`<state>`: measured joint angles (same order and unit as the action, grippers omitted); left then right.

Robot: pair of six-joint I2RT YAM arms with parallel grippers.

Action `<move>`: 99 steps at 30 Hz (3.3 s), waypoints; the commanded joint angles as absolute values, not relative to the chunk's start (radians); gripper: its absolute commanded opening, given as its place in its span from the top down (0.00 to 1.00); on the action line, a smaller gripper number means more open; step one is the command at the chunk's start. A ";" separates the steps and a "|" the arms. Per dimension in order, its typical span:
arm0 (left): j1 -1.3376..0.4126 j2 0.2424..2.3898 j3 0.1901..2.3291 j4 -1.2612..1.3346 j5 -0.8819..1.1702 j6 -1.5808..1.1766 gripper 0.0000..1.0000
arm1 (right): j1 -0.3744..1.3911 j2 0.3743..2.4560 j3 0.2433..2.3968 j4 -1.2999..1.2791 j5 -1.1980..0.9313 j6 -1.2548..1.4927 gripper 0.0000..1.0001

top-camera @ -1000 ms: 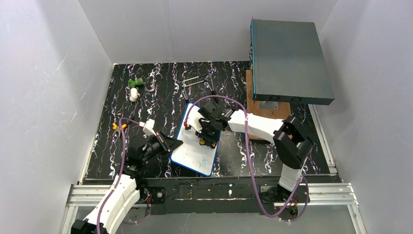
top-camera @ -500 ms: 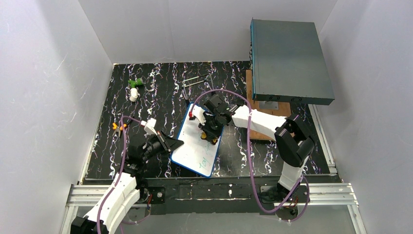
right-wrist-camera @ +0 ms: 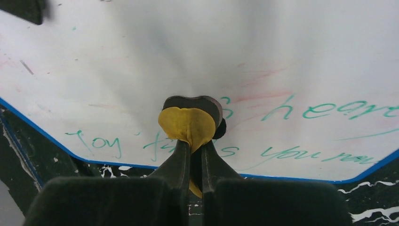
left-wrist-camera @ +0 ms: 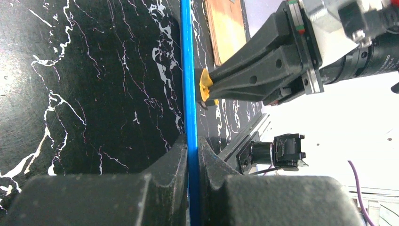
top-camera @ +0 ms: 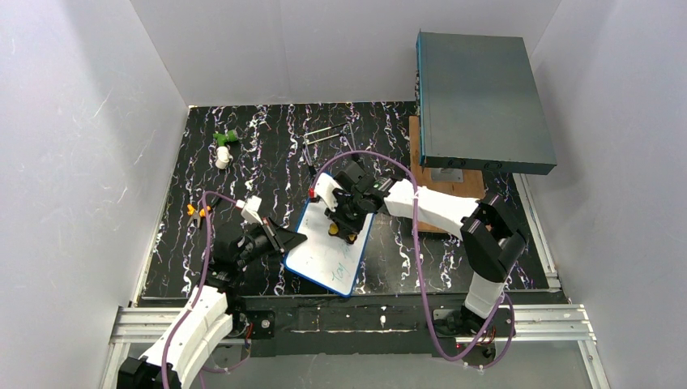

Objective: Erase the whiteboard
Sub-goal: Erase the whiteboard at the center of the board.

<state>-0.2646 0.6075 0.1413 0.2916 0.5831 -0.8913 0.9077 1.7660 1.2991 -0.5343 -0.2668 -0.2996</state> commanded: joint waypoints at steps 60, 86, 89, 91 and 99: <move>-0.276 0.570 0.204 0.406 0.716 -0.917 1.00 | 0.856 1.736 1.271 -0.432 -0.271 -0.337 0.99; -0.275 0.639 0.248 0.327 0.705 -0.889 1.00 | 0.771 1.734 1.242 -0.351 -0.184 -0.243 0.99; -0.275 0.718 0.261 0.372 0.729 -0.921 1.00 | 0.720 1.716 1.216 -0.331 -0.187 -0.234 0.99; -0.275 0.777 0.271 0.420 0.746 -0.942 1.00 | 0.715 1.716 1.215 -0.334 -0.190 -0.242 0.99; -0.275 0.845 0.314 0.433 0.786 -0.930 1.00 | 0.723 1.735 1.229 -0.400 -0.392 -0.295 0.99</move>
